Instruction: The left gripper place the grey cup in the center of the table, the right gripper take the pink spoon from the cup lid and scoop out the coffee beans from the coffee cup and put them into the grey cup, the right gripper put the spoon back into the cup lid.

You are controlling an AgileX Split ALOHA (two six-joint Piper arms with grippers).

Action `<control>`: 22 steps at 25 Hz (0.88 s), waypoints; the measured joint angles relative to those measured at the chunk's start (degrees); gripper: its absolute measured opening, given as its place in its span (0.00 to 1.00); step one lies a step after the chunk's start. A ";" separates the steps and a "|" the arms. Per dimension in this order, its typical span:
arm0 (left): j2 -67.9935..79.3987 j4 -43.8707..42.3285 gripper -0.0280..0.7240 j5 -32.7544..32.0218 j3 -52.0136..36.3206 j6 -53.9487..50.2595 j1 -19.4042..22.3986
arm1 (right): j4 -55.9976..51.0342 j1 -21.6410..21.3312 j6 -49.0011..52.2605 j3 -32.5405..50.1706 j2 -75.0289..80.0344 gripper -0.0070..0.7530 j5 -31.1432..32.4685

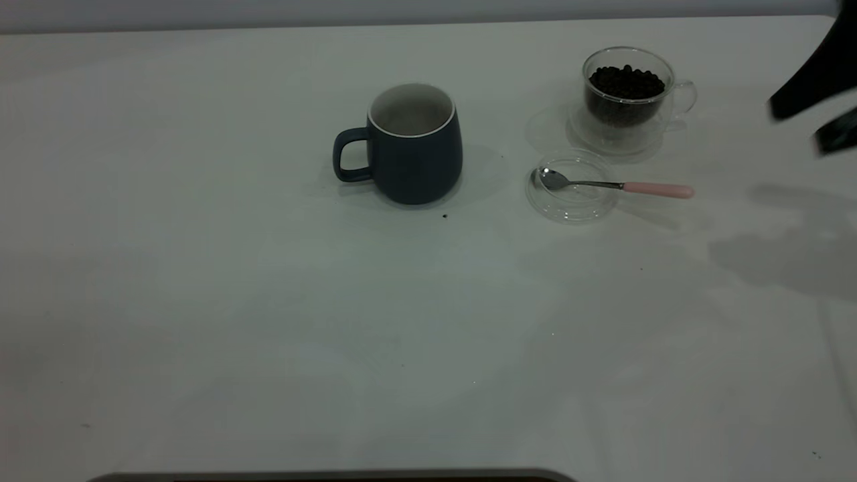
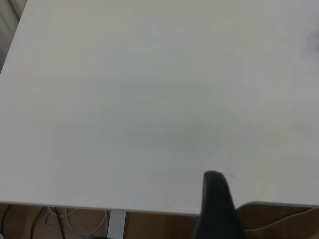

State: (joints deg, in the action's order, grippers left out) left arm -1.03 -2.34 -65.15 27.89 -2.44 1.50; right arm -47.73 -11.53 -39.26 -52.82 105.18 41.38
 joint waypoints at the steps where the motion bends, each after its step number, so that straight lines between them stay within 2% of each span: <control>1: 0.00 0.00 0.79 0.00 0.00 0.00 0.00 | 5.00 0.96 4.66 0.05 -3.82 0.73 0.69; 6: 0.00 0.00 0.79 0.00 0.00 0.00 0.00 | 23.48 4.77 22.61 0.42 -20.98 0.73 10.05; 9: 0.00 0.00 0.79 0.00 0.00 0.00 0.00 | 29.13 5.82 27.41 1.02 -29.92 0.73 15.17; 16: 0.00 0.00 0.79 0.00 0.00 0.05 0.00 | 33.39 5.82 28.17 9.22 -47.69 0.73 20.95; 22: 0.00 0.00 0.79 0.00 0.00 0.21 0.00 | 37.64 5.82 28.17 17.09 -61.93 0.73 21.51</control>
State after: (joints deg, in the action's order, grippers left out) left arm -1.03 -2.34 -65.15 27.89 -2.23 1.50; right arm -10.09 -5.72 -11.10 -35.72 43.25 62.89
